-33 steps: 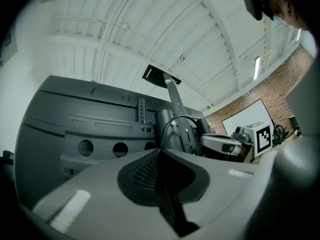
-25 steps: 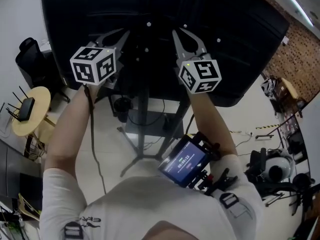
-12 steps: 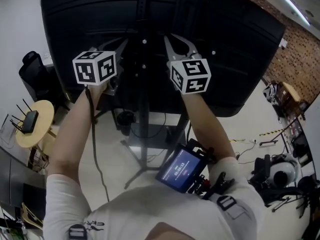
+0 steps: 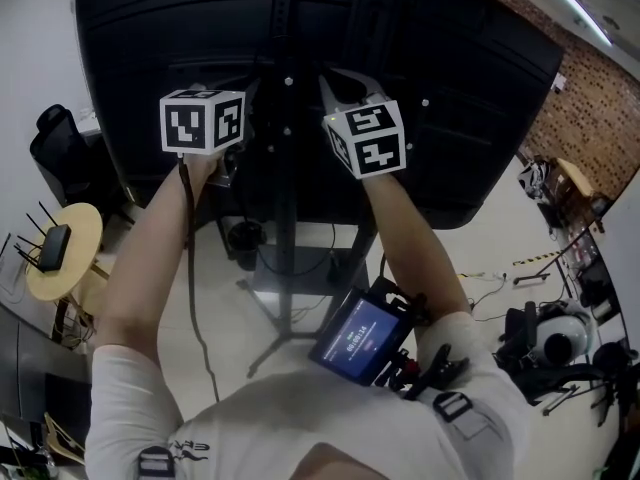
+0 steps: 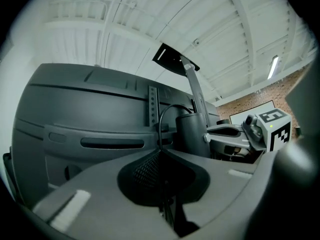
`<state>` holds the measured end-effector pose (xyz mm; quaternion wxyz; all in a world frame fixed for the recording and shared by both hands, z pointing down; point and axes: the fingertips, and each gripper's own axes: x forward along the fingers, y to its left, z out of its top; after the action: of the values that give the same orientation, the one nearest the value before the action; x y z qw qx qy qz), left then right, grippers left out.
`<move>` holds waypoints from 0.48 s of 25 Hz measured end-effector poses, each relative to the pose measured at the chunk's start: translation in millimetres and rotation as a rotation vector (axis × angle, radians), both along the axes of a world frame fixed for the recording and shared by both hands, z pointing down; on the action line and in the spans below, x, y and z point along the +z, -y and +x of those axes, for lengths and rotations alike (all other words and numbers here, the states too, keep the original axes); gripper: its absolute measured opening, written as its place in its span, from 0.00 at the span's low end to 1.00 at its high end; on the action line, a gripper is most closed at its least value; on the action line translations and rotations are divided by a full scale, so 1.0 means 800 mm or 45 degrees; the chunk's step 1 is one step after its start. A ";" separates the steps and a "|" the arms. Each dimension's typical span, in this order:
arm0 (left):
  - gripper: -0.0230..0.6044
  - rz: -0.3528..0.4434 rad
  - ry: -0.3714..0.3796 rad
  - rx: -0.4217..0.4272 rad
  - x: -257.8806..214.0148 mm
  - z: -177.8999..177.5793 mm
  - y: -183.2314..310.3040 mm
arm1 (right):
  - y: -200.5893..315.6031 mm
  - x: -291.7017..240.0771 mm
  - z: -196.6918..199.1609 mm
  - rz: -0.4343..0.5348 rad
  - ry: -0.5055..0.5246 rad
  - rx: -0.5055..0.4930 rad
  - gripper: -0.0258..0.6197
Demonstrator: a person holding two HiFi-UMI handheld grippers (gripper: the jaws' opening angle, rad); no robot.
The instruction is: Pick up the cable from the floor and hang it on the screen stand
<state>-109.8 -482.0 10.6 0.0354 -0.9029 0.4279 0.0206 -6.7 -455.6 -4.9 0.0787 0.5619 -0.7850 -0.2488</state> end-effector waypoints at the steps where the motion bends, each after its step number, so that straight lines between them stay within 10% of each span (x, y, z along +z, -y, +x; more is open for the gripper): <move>1: 0.05 -0.020 0.009 0.005 0.004 0.002 0.002 | 0.000 0.003 -0.001 -0.011 -0.022 0.010 0.09; 12: 0.05 -0.065 0.086 0.067 0.031 0.024 0.000 | 0.002 0.038 0.003 -0.104 -0.068 0.043 0.10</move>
<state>-90.9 -482.0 35.5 0.0263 -0.9146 0.4030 -0.0198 -4.4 -457.0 25.5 0.1266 0.5644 -0.7826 -0.2302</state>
